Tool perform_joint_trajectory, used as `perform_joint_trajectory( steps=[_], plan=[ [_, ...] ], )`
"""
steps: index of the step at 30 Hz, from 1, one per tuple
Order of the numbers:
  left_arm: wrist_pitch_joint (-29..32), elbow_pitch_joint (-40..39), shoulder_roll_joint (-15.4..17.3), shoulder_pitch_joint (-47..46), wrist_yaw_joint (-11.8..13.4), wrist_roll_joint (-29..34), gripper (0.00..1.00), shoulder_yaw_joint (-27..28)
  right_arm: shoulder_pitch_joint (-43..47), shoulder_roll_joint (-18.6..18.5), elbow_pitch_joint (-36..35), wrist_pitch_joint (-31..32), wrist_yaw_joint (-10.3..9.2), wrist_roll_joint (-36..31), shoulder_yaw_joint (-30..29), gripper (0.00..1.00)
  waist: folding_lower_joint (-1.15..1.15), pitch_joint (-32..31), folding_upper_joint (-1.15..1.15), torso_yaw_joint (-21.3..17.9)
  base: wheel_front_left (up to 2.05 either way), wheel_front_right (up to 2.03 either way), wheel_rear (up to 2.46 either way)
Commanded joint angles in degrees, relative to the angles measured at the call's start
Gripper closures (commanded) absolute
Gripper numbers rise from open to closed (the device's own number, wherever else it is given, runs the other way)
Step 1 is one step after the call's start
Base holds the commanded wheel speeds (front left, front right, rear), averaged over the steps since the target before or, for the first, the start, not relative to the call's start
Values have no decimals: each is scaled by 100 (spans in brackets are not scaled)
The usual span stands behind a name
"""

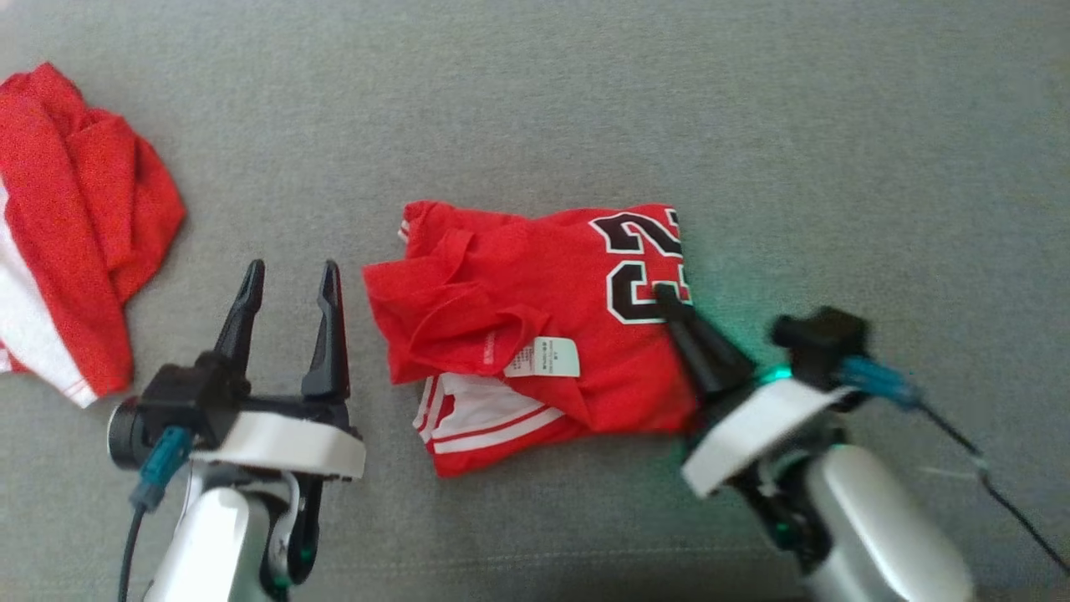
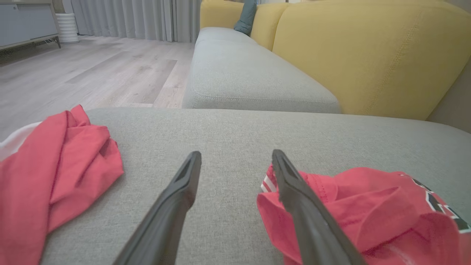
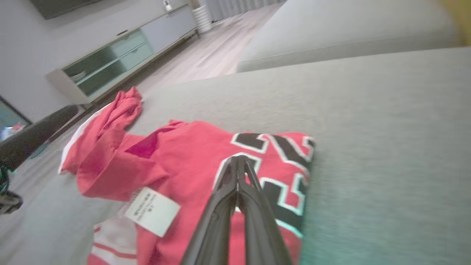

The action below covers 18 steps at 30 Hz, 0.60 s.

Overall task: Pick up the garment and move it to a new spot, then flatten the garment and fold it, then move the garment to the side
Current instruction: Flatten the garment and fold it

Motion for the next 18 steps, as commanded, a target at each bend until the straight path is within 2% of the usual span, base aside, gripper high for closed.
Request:
perform_joint_trajectory(
  steps=[1,11,18],
  plan=[
    [-53,-147,72,-250,-13,5,0,140,-228,120,53,-113,-5,203,304,100,0,36,0,96,0,0,0],
    [-90,-75,68,-396,-32,36,0,113,-1027,350,1461,-387,-5,995,1353,100,0,103,0,331,0,0,0],
    [-110,-93,63,-397,-13,59,0,124,-1314,373,1638,-479,-5,1422,2164,100,0,130,0,344,0,0,0]
  ],
)
